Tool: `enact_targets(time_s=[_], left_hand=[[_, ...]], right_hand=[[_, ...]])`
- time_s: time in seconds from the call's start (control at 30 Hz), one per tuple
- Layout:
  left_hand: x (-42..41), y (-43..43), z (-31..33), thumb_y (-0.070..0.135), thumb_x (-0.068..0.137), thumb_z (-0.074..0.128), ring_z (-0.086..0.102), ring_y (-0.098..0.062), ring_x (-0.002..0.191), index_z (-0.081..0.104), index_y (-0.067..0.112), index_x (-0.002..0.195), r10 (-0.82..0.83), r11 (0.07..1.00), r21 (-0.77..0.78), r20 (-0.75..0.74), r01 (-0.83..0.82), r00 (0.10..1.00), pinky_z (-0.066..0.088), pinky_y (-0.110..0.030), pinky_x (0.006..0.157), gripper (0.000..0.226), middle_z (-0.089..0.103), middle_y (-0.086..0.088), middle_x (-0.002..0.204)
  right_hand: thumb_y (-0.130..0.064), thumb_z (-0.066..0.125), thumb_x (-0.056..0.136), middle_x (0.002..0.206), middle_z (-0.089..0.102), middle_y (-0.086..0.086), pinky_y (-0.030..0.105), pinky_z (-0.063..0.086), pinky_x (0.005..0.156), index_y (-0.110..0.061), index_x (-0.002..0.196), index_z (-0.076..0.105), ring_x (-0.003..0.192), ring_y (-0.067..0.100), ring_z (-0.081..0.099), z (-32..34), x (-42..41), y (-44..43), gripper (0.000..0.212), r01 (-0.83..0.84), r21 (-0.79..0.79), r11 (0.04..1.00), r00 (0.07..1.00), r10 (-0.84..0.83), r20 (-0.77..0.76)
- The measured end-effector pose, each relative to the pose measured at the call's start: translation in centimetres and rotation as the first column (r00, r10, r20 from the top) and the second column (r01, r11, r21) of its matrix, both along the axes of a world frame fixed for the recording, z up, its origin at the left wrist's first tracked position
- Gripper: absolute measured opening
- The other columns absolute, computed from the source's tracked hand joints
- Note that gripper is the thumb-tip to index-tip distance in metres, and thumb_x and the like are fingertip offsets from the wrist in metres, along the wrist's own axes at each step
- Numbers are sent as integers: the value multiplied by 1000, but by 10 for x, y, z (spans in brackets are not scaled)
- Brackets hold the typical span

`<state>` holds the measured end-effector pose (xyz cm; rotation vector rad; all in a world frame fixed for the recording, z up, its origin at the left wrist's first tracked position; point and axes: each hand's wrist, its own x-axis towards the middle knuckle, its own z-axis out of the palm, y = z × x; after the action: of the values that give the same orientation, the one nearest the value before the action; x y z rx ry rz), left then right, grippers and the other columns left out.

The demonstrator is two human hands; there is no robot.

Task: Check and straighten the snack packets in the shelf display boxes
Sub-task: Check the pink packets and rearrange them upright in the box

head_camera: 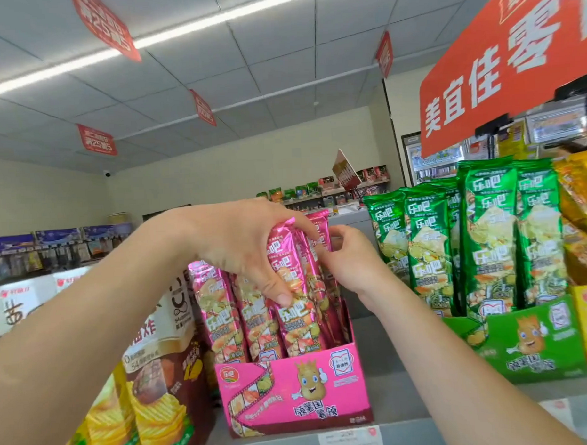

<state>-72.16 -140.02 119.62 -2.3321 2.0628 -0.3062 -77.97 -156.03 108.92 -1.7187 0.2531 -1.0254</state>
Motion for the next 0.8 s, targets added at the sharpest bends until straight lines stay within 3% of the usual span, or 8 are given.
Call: enact_targets(time_s=[0.27, 0.4, 0.5, 0.67, 0.7, 0.73, 0.77, 0.8], left_hand=[[-19, -15, 0, 48, 51, 92, 62, 4, 83, 37, 45, 127, -86, 995, -46, -29, 84, 996, 51, -30, 87, 94, 65, 13, 105], [-9, -19, -4, 38, 53, 94, 60, 4, 93, 31, 37, 126, -144, 988, -84, -143, 133, 979, 45, -17, 83, 96, 56, 24, 117], [-1, -19, -5, 45, 51, 92, 57, 12, 69, 29, 31, 118, -82, 993, -102, -151, 67, 985, 41, -8, 62, 93, 59, 27, 80], [3, -27, -2, 58, 49, 89, 59, 14, 85, 30, 38, 132, -43, 997, -68, -143, 34, 989, 40, -6, 65, 104, 62, 19, 97], [4, -31, -2, 60, 51, 87, 35, 17, 108, 28, 39, 137, -39, 998, -58, -125, 32, 991, 38, -4, 64, 106, 61, 18, 109], [4, -35, -2, 63, 53, 85, 33, 7, 66, 26, 39, 139, -34, 998, -58, -106, 28, 994, 38, -4, 65, 107, 60, 19, 115], [2, -38, -2, 65, 55, 83, 58, 5, 95, 25, 39, 140, -21, 999, -46, -84, 17, 996, 38, -5, 65, 107, 61, 20, 115], [1, -41, -3, 66, 56, 81, 36, 14, 108, 24, 38, 140, -11, 999, -44, -63, 9, 998, 39, -7, 68, 106, 52, 16, 121]], right_hand=[[-1, 55, 93, 109, 67, -6, 27, 58, 72, -22, 124, 56, 92, 9, 68, 28, -15, 2, 37, -39, 3, 999, 932, 35, 361], [-7, 55, 95, 112, 65, -5, 25, 54, 82, -19, 129, 52, 98, 3, 64, 36, -25, 5, 36, 171, -84, 982, 877, -113, 468], [-6, 54, 95, 106, 64, -7, 11, 48, 76, -10, 128, 50, 89, -6, 63, 53, -43, 12, 34, 277, -71, 958, 715, -156, 681], [-3, 47, 89, 98, 58, 10, 33, 50, 78, 4, 119, 50, 85, 21, 57, 79, -92, 25, 30, 371, -71, 926, 438, -107, 893], [-7, 44, 88, 96, 57, 16, 41, 51, 78, -2, 114, 52, 86, 32, 57, 77, -100, 26, 27, 383, -63, 921, 436, -120, 892], [-12, 42, 87, 95, 57, 21, 45, 51, 75, -11, 107, 54, 85, 37, 56, 74, -107, 29, 23, 374, -73, 925, 467, -120, 876], [-14, 43, 85, 93, 58, 22, 44, 52, 68, -18, 99, 56, 79, 36, 56, 69, -113, 33, 19, 322, -111, 940, 535, -84, 841], [-13, 44, 82, 87, 59, 20, 40, 50, 61, -19, 91, 57, 72, 30, 56, 65, -115, 35, 17, 219, -161, 962, 631, -14, 776]])
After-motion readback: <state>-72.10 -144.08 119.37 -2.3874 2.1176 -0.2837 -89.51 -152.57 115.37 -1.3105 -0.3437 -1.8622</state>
